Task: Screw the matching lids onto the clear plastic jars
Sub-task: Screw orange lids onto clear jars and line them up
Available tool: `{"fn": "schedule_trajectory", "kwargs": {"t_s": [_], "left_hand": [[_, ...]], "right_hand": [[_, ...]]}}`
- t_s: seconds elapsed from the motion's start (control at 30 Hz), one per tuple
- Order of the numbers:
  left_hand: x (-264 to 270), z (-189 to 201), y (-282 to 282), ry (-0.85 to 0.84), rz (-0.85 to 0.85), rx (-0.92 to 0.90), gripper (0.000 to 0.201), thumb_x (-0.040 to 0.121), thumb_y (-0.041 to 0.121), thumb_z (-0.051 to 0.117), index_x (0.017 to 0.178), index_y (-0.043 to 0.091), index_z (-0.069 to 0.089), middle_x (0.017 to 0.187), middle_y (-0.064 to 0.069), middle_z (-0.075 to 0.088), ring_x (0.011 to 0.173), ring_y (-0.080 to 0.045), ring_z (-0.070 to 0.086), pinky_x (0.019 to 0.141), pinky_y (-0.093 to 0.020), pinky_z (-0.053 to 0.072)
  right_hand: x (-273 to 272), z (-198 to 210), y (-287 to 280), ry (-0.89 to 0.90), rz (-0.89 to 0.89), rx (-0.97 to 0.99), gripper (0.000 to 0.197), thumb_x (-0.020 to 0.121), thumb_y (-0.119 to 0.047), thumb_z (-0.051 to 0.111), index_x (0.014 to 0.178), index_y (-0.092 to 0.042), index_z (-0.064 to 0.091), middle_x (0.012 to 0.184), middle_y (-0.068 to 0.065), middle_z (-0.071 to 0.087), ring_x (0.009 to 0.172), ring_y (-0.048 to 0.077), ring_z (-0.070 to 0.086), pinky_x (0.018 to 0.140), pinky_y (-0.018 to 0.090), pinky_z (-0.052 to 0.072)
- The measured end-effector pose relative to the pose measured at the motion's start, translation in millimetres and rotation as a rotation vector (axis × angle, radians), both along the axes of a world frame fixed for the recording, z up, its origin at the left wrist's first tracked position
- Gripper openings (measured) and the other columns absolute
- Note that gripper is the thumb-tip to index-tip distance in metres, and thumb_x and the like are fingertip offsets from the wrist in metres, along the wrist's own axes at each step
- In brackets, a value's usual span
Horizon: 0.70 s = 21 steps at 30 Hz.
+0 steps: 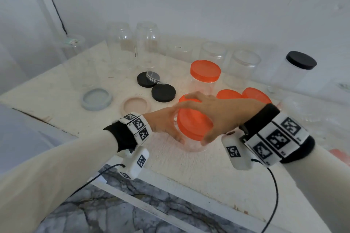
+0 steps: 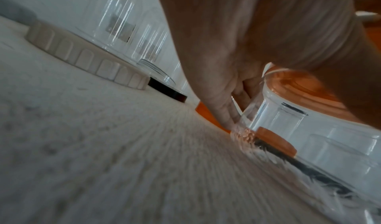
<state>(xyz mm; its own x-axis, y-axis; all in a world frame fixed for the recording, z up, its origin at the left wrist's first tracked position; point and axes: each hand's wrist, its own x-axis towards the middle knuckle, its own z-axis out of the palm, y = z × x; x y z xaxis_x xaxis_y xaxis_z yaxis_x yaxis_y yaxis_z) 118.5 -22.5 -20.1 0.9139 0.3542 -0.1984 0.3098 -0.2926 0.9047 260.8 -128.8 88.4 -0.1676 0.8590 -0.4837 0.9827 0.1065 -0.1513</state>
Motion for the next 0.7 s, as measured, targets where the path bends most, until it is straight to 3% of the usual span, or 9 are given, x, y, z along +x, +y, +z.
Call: {"fn": "schedule_trajectory", "kwargs": {"t_s": [0.07, 0.13, 0.2, 0.27, 0.37, 0.43, 0.5, 0.6, 0.7], "left_hand": [[0, 0, 1, 0.004, -0.001, 0.005, 0.097, 0.054, 0.017, 0.088, 0.135, 0.027, 0.037, 0.128, 0.012, 0.051, 0.121, -0.003, 0.047, 0.103, -0.024, 0.038], [-1, 0, 2, 0.005, 0.009, -0.003, 0.092, 0.057, 0.011, 0.088, 0.132, 0.028, 0.038, 0.126, 0.015, 0.052, 0.119, 0.002, 0.047, 0.104, -0.024, 0.037], [-1, 0, 1, 0.005, 0.011, -0.022, 0.094, 0.054, 0.02, 0.089, 0.134, 0.024, 0.04, 0.128, 0.013, 0.053, 0.121, 0.001, 0.047, 0.105, -0.025, 0.037], [-1, 0, 1, 0.005, 0.006, -0.032, 0.095, 0.055, 0.02, 0.088, 0.136, 0.023, 0.039, 0.13, 0.013, 0.053, 0.121, 0.001, 0.047, 0.102, -0.022, 0.038], [-1, 0, 1, -0.003, 0.0, -0.028, 0.088, 0.062, 0.004, 0.083, 0.135, 0.023, 0.037, 0.124, 0.018, 0.051, 0.115, 0.008, 0.047, 0.098, -0.016, 0.038], [-1, 1, 1, 0.008, -0.006, -0.006, 0.087, 0.064, 0.002, 0.082, 0.135, 0.024, 0.037, 0.119, 0.022, 0.049, 0.11, 0.012, 0.046, 0.097, -0.011, 0.039], [-1, 1, 1, 0.007, -0.004, 0.008, 0.086, 0.064, 0.002, 0.082, 0.132, 0.027, 0.035, 0.119, 0.022, 0.048, 0.109, 0.013, 0.044, 0.09, -0.003, 0.038], [-1, 1, 1, 0.001, 0.008, 0.011, 0.087, 0.063, 0.006, 0.083, 0.131, 0.028, 0.034, 0.123, 0.019, 0.049, 0.113, 0.01, 0.045, 0.088, -0.002, 0.037], [-2, 1, 0, -0.001, 0.015, 0.007, 0.087, 0.063, 0.009, 0.084, 0.132, 0.028, 0.035, 0.125, 0.019, 0.049, 0.117, 0.006, 0.045, 0.092, -0.008, 0.037]], "right_hand": [[1, 0, 1, -0.008, 0.011, 0.013, 0.087, 0.071, -0.04, 0.074, 0.136, -0.055, 0.019, 0.138, -0.012, 0.022, 0.116, 0.02, 0.034, 0.092, 0.041, 0.044], [-6, -4, 1, -0.118, -0.027, 0.14, 0.075, 0.073, -0.058, 0.065, 0.137, -0.046, 0.027, 0.124, -0.004, 0.034, 0.096, 0.018, 0.038, 0.078, 0.034, 0.043], [-12, -9, 1, -0.294, -0.061, 0.256, 0.077, 0.076, -0.074, 0.046, 0.138, -0.03, 0.032, 0.12, 0.003, 0.042, 0.084, 0.019, 0.039, 0.07, 0.032, 0.036], [-9, -12, 1, -0.316, -0.057, 0.261, 0.082, 0.077, -0.077, 0.038, 0.142, -0.028, 0.025, 0.131, 0.006, 0.039, 0.093, 0.023, 0.044, 0.074, 0.033, 0.039], [0, -8, 2, -0.053, 0.011, 0.088, 0.084, 0.075, -0.056, 0.064, 0.141, -0.048, 0.013, 0.147, -0.006, 0.016, 0.128, 0.024, 0.03, 0.097, 0.044, 0.041], [0, -6, 2, -0.025, 0.063, 0.024, 0.088, 0.072, -0.039, 0.073, 0.138, -0.054, 0.016, 0.147, -0.01, 0.013, 0.129, 0.024, 0.027, 0.095, 0.043, 0.043], [-6, -9, 0, -0.12, 0.031, 0.109, 0.081, 0.074, -0.049, 0.068, 0.139, -0.048, 0.02, 0.139, -0.003, 0.025, 0.115, 0.024, 0.035, 0.08, 0.034, 0.042], [-20, -15, -2, -0.378, -0.023, 0.304, 0.082, 0.076, -0.077, 0.04, 0.14, -0.026, 0.029, 0.126, 0.007, 0.044, 0.086, 0.023, 0.043, 0.066, 0.032, 0.033], [-15, -15, -2, -0.338, -0.044, 0.283, 0.089, 0.076, -0.078, 0.037, 0.146, -0.029, 0.015, 0.14, 0.008, 0.035, 0.11, 0.029, 0.047, 0.074, 0.035, 0.04]]}}
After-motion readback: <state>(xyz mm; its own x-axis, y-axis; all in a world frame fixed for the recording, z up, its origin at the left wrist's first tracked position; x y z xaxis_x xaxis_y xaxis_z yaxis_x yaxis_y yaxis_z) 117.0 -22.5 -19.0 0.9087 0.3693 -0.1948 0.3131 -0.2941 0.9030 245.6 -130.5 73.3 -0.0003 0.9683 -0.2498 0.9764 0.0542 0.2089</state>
